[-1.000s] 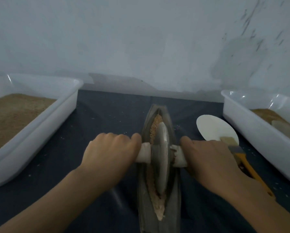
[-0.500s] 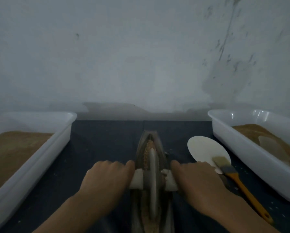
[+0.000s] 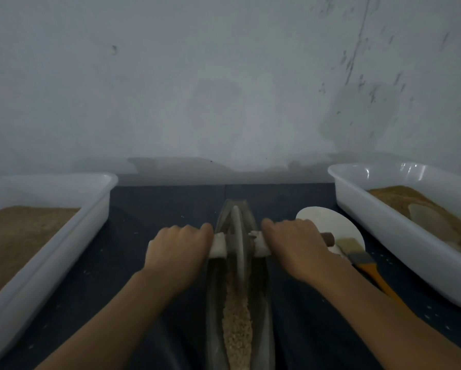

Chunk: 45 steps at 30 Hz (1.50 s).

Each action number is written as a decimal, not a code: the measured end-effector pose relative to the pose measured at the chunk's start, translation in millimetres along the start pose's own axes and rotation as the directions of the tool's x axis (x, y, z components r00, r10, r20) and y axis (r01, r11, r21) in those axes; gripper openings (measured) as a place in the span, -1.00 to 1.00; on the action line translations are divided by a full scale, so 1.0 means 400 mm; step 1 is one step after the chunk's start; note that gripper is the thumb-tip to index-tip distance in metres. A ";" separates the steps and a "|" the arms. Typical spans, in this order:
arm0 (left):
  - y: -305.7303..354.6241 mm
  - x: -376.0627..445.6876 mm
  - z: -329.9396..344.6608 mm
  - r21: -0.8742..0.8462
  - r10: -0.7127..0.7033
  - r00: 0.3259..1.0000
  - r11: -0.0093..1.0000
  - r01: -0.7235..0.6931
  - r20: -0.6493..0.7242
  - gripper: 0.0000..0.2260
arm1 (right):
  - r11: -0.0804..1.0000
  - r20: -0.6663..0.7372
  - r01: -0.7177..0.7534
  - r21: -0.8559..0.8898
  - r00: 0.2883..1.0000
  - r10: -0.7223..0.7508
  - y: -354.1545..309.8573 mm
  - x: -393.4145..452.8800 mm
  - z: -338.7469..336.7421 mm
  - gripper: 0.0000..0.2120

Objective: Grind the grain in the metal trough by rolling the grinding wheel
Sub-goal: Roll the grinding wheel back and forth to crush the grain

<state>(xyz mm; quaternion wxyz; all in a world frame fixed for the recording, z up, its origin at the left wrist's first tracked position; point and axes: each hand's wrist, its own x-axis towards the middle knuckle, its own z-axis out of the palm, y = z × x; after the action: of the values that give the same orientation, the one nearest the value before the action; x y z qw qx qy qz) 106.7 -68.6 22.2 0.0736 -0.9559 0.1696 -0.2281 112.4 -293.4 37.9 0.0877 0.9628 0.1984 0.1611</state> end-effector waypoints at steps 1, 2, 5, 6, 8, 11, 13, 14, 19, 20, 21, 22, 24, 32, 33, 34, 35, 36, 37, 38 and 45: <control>0.000 -0.014 -0.008 -0.006 0.014 1.000 1.000 -0.014 0.002 -0.62 | 1.000 0.003 0.009 0.006 1.000 -0.009 -0.005 -0.023 -0.005 -0.77; 0.001 -0.034 -0.016 -0.017 0.038 0.999 0.999 -0.038 0.009 -0.60 | 1.000 0.015 0.017 0.015 1.000 -0.017 -0.011 -0.051 -0.008 -0.76; 0.004 -0.096 -0.041 -0.006 0.172 0.985 0.985 -0.172 0.020 -0.43 | 0.998 0.073 0.059 0.033 0.995 -0.061 -0.037 -0.135 -0.030 -0.68; 0.005 -0.110 -0.055 0.018 0.197 0.980 0.980 -0.197 0.033 -0.36 | 0.997 0.075 0.075 0.016 0.994 -0.076 -0.044 -0.151 -0.036 -0.63; 0.002 -0.118 -0.064 0.052 0.167 0.985 0.984 -0.170 0.042 -0.30 | 0.997 0.023 0.070 -0.025 0.997 -0.070 -0.047 -0.152 -0.047 -0.59; 0.005 -0.096 -0.026 0.056 0.108 0.993 0.992 -0.111 0.047 -0.44 | 0.997 0.019 0.020 -0.080 1.000 -0.019 -0.039 -0.103 -0.040 -0.72; 0.007 -0.057 -0.002 0.056 0.034 0.999 0.998 -0.034 -0.007 -0.56 | 0.994 -0.016 0.004 -0.111 1.000 -0.006 -0.026 -0.053 -0.019 -0.75; 0.009 -0.036 0.005 0.051 0.005 1.000 0.999 -0.003 -0.023 -0.59 | 0.993 -0.025 -0.007 -0.117 1.000 0.004 -0.018 -0.028 -0.007 -0.76; 0.007 0.014 -0.012 0.022 0.001 0.999 1.000 -0.002 0.033 -0.66 | 0.999 0.020 -0.031 -0.032 0.999 0.032 0.001 0.007 -0.001 -0.78; 0.006 0.004 -0.019 0.007 0.022 0.999 1.000 -0.022 0.045 -0.65 | 1.000 0.026 -0.008 -0.016 1.000 0.009 0.000 -0.015 -0.007 -0.77; 0.005 -0.015 -0.026 -0.004 0.048 0.998 0.999 -0.048 0.046 -0.64 | 1.000 0.024 0.023 -0.010 0.999 -0.023 -0.002 -0.044 -0.012 -0.76; 0.006 -0.042 -0.034 -0.006 0.081 0.996 0.997 -0.081 0.035 -0.61 | 0.998 0.017 0.064 -0.012 0.998 -0.064 -0.007 -0.076 -0.021 -0.74; 0.011 -0.098 -0.058 0.021 0.159 0.987 0.987 -0.160 0.035 -0.46 | 0.987 -0.030 0.161 -0.028 0.986 -0.162 -0.024 -0.134 -0.039 -0.65; 0.015 -0.058 -0.010 0.067 0.011 1.000 0.998 -0.010 -0.014 -0.69 | 0.990 -0.043 0.054 -0.127 0.997 -0.060 -0.023 -0.051 -0.015 -0.72; 0.015 -0.038 -0.001 0.065 -0.018 1.000 0.998 0.019 -0.020 -0.71 | 0.992 -0.040 0.028 -0.125 0.999 -0.033 -0.016 -0.026 -0.004 -0.76; 0.015 -0.018 0.006 0.070 -0.037 0.999 0.997 0.039 -0.028 -0.71 | 0.992 -0.041 0.005 -0.127 0.999 -0.011 -0.008 -0.003 0.006 -0.77; 0.013 -0.001 0.009 0.078 -0.043 0.998 0.996 0.046 -0.042 -0.70 | 0.992 -0.041 -0.015 -0.127 0.999 0.010 -0.001 0.016 0.014 -0.77; 0.012 0.013 0.010 0.084 -0.038 0.998 0.996 0.042 -0.053 -0.69 | 0.993 -0.040 -0.028 -0.118 0.999 0.024 0.005 0.028 0.021 -0.76; 0.010 0.021 0.007 0.085 -0.026 0.998 0.996 0.030 -0.054 -0.67 | 0.994 -0.032 -0.029 -0.108 0.999 0.026 0.008 0.033 0.020 -0.76; 0.008 0.023 0.001 0.084 -0.011 0.999 0.996 0.014 -0.040 -0.66 | 0.995 -0.018 -0.026 -0.101 1.000 0.024 0.006 0.026 0.015 -0.76; 0.004 -0.113 -0.049 -0.001 0.201 0.979 0.980 -0.201 0.018 -0.54 | 0.988 -0.035 0.131 -0.086 0.990 -0.134 -0.043 -0.152 -0.044 -0.55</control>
<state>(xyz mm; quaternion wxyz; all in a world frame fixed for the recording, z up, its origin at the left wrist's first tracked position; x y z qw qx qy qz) 59.5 -55.1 20.5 0.0981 -0.9360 0.2644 -0.2108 47.4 -300.7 33.4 0.1344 0.9395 0.2569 0.1827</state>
